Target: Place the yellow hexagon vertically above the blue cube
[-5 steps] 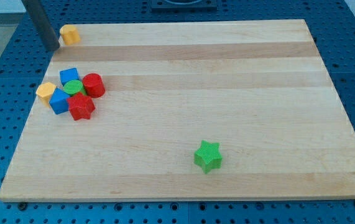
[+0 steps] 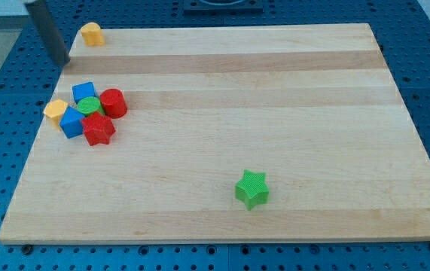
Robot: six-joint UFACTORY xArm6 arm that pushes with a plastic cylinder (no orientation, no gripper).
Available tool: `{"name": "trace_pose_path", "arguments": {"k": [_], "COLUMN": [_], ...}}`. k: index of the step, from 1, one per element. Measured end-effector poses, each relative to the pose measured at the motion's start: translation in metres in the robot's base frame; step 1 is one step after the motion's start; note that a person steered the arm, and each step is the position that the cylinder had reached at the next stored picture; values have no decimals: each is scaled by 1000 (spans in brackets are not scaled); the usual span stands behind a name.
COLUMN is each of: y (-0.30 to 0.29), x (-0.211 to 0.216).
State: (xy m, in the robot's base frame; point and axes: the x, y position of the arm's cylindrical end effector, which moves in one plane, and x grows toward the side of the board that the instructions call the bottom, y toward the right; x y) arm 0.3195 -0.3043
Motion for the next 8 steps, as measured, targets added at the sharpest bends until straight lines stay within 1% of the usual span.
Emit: {"name": "trace_pose_path", "arguments": {"k": [1, 2, 3, 4, 5, 6, 8], "y": [0, 0, 15, 52, 38, 13, 10], "x": [92, 117, 137, 141, 122, 120, 117]}}
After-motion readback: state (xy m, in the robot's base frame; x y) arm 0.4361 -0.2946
